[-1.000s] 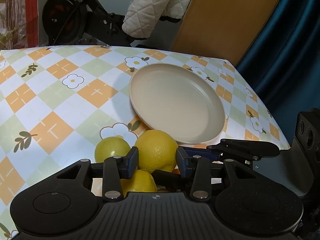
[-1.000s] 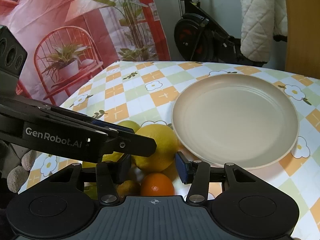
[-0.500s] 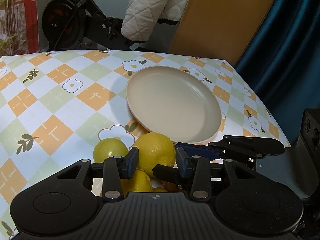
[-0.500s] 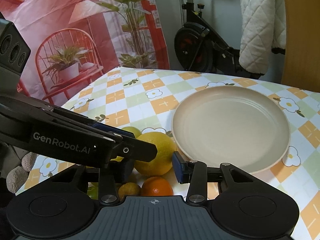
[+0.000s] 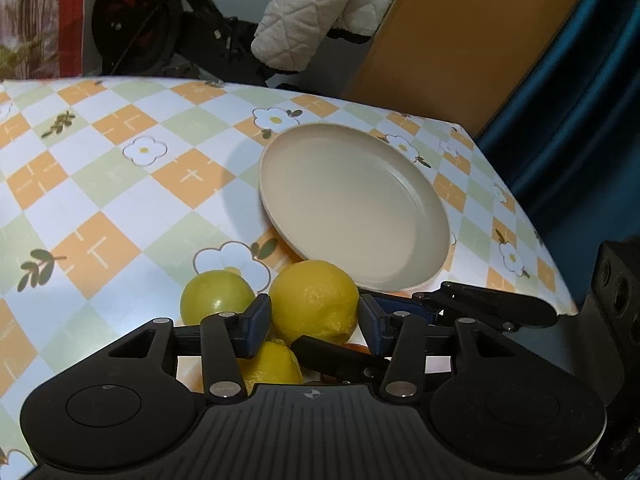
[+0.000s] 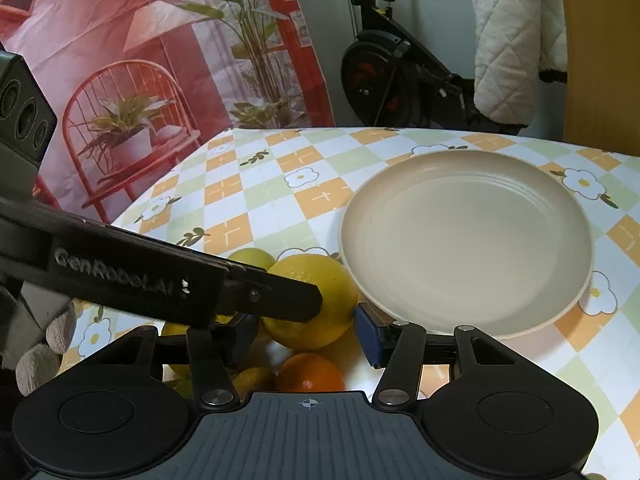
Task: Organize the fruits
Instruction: 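Close the left gripper on the yellow lemon and lift it, then lower the lemon onto the beige plate and open the left gripper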
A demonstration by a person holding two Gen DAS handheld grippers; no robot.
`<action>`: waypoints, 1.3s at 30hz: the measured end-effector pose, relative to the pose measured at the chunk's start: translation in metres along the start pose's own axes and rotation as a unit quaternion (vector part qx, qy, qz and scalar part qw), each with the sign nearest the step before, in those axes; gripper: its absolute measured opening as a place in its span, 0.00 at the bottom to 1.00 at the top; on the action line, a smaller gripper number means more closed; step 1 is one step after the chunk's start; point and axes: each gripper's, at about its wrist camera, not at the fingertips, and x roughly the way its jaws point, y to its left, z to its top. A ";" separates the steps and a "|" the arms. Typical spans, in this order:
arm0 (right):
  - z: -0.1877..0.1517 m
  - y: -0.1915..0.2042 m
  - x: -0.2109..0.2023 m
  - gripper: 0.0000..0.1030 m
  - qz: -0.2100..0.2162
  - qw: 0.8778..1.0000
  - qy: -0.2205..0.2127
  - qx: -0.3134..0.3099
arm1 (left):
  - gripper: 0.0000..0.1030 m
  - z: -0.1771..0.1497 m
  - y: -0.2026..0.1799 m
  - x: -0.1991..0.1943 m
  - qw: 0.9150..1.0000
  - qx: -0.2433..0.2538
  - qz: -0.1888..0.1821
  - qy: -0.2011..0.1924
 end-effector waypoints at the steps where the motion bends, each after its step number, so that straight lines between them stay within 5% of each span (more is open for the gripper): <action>1: 0.000 0.000 0.000 0.47 -0.001 1.000 0.000 0.000 | 0.49 0.000 -0.001 0.000 1.000 0.003 0.000 0.000; 15: 0.011 0.003 -0.029 0.47 -0.015 0.998 -0.055 -0.016 | 0.48 0.013 -0.024 -0.021 0.999 0.038 -0.001 -0.037; 39: 0.064 -0.064 0.013 0.46 -0.047 0.997 -0.057 0.004 | 0.48 0.079 -0.032 0.044 0.998 0.044 0.024 -0.040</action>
